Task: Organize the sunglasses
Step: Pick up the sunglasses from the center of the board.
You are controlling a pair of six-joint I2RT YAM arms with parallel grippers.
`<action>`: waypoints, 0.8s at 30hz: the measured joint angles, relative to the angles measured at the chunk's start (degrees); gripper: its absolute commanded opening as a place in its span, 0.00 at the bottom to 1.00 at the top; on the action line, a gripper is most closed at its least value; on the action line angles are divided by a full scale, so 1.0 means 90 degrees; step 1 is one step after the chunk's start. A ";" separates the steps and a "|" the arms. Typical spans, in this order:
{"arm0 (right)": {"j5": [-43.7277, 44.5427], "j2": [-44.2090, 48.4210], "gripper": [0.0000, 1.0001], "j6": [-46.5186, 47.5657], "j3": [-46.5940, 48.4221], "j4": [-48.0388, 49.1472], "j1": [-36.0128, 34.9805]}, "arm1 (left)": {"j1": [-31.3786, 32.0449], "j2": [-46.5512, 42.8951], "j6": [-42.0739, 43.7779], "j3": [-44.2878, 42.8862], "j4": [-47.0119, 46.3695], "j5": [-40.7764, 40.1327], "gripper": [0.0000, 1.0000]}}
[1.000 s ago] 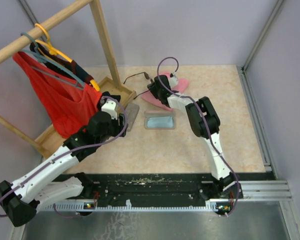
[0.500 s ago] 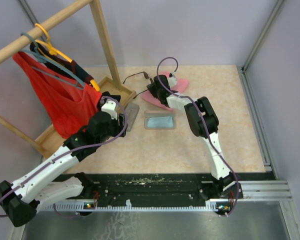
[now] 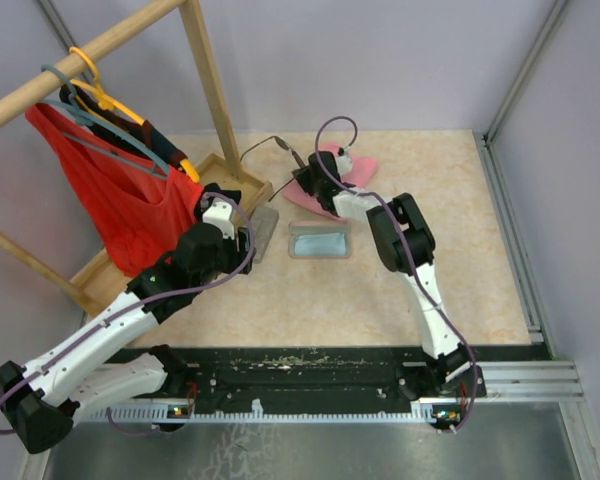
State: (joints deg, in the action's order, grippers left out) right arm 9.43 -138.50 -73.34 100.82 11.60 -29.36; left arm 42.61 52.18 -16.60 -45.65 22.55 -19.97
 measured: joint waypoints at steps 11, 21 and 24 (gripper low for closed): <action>-0.0372 0.0102 0.00 -0.0478 -0.0282 0.0702 0.0192 | 0.0000 -0.0002 -0.0002 0.0024 0.0002 -0.0027 0.66; -0.0454 0.1588 0.00 -0.0206 -0.1309 0.0952 0.0736 | -0.0002 -0.0333 0.0000 0.0102 -0.0034 -0.0141 0.66; -0.0483 0.2339 0.00 0.0151 -0.1800 0.0920 0.0947 | -0.0005 -0.0362 0.0002 0.0102 -0.0058 -0.0177 0.66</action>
State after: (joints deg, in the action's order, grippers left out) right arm 5.08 -117.45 -71.99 84.62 19.88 -20.84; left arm 42.57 48.93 -16.58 -44.73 22.02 -21.56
